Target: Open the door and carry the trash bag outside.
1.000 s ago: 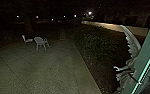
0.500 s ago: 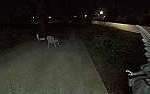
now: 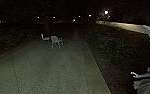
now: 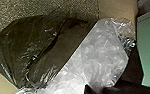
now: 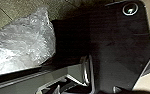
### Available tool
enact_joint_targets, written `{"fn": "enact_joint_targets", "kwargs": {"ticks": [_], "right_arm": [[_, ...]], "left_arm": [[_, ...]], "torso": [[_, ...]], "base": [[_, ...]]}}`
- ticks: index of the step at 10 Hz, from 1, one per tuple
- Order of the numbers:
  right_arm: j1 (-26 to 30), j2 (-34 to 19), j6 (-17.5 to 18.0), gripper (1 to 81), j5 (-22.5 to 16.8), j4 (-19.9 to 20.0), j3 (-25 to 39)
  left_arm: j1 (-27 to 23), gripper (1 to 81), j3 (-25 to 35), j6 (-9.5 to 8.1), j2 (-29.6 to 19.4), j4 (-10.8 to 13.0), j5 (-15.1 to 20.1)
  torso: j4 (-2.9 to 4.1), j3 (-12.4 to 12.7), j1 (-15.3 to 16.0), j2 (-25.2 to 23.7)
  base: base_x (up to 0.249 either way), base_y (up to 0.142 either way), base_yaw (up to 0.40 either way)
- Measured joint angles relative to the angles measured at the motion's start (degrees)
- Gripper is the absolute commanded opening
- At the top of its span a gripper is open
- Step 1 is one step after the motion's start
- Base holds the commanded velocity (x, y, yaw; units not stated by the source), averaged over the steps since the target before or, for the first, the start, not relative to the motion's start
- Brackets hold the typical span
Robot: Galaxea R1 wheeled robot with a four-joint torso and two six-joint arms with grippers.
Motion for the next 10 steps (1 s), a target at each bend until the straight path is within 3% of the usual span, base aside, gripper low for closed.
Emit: {"fn": "enact_joint_targets", "kwargs": {"ticks": [3,6,10], "right_arm": [[0.0,0.0,0.0,81.1,0.3,-0.4,0.1],[0.1,-2.0,0.0,81.1,0.7,-0.5,2.9],[0.5,-2.8,0.0,81.1,0.8,-0.5,4.2]], "left_arm": [[-0.2,1.0,1.9,-0.01,-1.4,0.0,0.1],[-2.0,1.0,11.1,-1.35,-7.6,0.0,0.1],[-6.8,1.0,21.8,-6.57,-19.9,0.0,0.3]], "torso": [[0.0,0.0,0.0,0.0],[0.0,-0.7,0.0,0.0],[0.0,-8.0,0.0,0.0]], "base": [[0.0,0.0,0.0],[0.0,0.0,0.0],[0.0,0.0,0.0]]}}
